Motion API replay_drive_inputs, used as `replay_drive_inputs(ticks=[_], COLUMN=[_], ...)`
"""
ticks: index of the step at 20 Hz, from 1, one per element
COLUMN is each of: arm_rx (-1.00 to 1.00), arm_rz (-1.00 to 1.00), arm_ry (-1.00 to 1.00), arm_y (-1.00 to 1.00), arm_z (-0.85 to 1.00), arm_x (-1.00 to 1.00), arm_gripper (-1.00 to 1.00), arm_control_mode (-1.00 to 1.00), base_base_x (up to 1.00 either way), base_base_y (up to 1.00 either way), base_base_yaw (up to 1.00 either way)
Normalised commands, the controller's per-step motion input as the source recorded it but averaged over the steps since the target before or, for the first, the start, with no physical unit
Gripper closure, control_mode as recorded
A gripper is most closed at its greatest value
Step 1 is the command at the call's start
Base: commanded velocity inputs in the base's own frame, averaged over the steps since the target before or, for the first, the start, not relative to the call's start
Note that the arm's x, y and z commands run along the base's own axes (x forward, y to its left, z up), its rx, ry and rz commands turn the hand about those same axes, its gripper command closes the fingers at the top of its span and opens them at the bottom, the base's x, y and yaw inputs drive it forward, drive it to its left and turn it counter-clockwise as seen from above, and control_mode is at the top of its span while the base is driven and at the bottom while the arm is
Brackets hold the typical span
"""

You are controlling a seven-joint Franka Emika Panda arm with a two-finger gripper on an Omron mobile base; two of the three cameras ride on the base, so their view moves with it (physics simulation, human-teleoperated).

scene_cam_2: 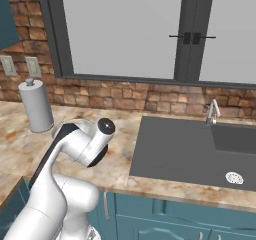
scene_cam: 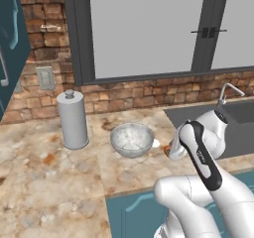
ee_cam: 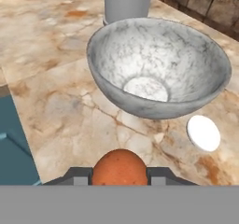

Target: Gather the eggs and milk located in the vicinity of the sink area and place them right next to the bowl.

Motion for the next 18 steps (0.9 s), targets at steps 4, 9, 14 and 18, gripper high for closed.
replay_drive_inputs(ticks=[4, 9, 14, 18], arm_rx=[0.00, 0.00, 0.00, 0.00], arm_rz=[0.00, 0.00, 0.00, 0.00], arm_ry=[-0.07, -0.01, 0.00, 0.00], arm_y=[0.00, 0.01, 0.11, 0.10], arm_z=[-0.09, -0.04, -0.13, -0.19], arm_x=[0.06, 0.20, 0.13, 0.06], arm_gripper=[1.00, 1.00, 1.00, 1.00], arm_control_mode=[-1.00, -1.00, -1.00, -1.00], base_base_x=[0.00, 0.00, 0.00, 0.00], base_base_y=[0.00, 0.00, 0.00, 0.00], base_base_yaw=[0.00, 0.00, 0.00, 0.00])
